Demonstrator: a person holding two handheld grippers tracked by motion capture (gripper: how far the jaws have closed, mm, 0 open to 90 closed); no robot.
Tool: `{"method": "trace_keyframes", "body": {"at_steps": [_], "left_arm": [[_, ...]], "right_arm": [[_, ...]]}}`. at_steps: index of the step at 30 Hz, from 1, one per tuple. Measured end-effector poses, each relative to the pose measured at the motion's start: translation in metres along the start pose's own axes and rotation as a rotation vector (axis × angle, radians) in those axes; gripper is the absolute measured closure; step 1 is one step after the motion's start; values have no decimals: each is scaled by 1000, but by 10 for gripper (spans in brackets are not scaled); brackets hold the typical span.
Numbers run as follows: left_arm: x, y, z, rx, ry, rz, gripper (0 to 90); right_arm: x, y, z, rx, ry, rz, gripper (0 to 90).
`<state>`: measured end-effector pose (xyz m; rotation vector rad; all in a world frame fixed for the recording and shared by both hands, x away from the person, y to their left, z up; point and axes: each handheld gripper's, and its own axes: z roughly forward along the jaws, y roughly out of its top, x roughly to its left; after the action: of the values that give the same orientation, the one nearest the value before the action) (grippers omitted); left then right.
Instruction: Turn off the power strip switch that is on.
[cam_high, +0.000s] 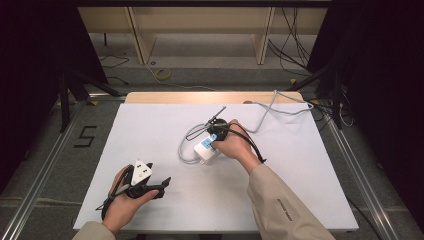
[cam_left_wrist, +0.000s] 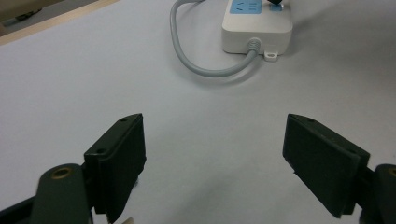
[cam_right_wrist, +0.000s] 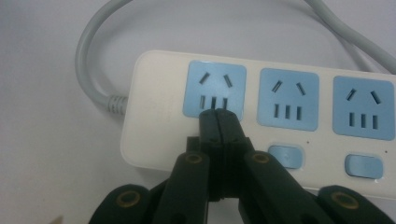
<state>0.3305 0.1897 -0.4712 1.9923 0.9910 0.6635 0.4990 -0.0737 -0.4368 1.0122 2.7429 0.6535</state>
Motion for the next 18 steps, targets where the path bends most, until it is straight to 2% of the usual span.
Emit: {"method": "trace_keyframes", "body": {"at_steps": [18], "left_arm": [[-1, 0, 0, 2, -2, 2, 212]], "right_arm": [[0, 2, 1, 22, -2, 5, 900]]}}
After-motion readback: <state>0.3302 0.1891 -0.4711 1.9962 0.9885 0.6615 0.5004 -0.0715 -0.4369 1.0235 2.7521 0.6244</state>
